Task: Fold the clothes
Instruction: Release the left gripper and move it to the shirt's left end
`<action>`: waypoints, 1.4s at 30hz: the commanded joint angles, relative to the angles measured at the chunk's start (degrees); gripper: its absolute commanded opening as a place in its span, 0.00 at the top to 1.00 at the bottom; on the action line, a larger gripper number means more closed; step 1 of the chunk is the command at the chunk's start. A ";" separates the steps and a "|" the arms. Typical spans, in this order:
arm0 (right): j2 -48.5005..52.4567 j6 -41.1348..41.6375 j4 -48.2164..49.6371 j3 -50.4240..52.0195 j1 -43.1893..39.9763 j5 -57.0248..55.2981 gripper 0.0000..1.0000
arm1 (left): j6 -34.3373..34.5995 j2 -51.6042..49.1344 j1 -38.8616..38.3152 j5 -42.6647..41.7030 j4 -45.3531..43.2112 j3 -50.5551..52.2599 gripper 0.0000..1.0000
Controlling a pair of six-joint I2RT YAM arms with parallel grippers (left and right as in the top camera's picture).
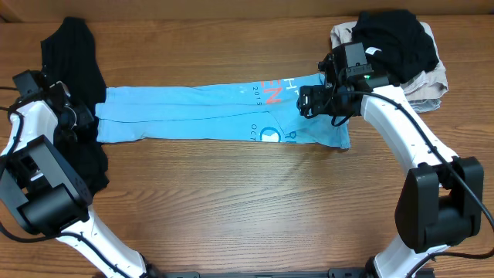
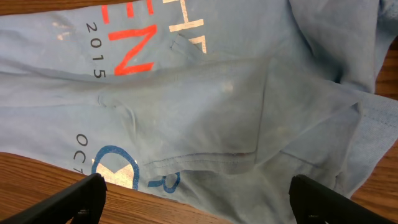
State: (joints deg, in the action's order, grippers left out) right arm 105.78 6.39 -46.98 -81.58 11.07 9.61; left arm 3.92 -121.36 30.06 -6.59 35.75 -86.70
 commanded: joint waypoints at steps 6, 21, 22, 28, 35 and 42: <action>-0.22 -0.24 0.31 -0.50 0.13 -0.55 0.02 | 2.32 -8.37 0.07 1.29 0.61 0.68 0.96; -0.22 -0.24 -0.07 -0.50 0.11 -0.55 0.02 | 5.03 -8.72 12.02 -5.73 -3.06 0.66 0.96; -0.22 -0.24 -0.07 -0.50 0.11 -0.55 0.02 | 5.03 -8.72 12.57 -6.91 -3.32 0.66 0.96; -0.22 -0.24 -0.07 -0.50 0.11 -0.55 0.02 | 3.34 -8.70 13.25 -10.51 -3.17 -0.44 0.96; -0.22 -0.24 -0.11 -0.50 0.13 -0.52 0.02 | 1.57 -8.15 10.71 -11.28 10.54 -13.86 0.42; -0.22 -0.22 -0.09 -0.50 0.13 -0.52 0.02 | -5.40 -8.11 4.48 -12.57 23.08 -28.59 0.00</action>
State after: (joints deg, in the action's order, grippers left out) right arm 105.78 6.39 -47.22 -81.58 11.07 9.61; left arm 3.33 -129.29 38.15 -18.83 56.97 -110.06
